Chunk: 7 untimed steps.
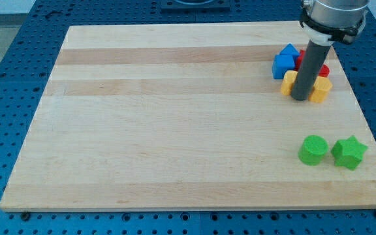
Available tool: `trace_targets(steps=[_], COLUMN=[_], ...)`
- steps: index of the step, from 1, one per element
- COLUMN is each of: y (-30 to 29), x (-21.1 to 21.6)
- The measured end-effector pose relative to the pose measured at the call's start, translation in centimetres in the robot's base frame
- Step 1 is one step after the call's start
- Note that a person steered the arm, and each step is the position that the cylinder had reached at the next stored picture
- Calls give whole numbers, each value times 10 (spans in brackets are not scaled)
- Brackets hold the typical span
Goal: Push yellow heart closer to red circle
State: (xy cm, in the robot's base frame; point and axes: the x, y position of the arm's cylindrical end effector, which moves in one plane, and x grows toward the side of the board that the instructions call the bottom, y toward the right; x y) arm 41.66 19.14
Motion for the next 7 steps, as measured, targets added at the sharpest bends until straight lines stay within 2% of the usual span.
trace_targets(steps=[1, 2, 3, 4, 7], y=[-3, -21, -47, -58, -31], x=[7, 28, 30, 20, -14])
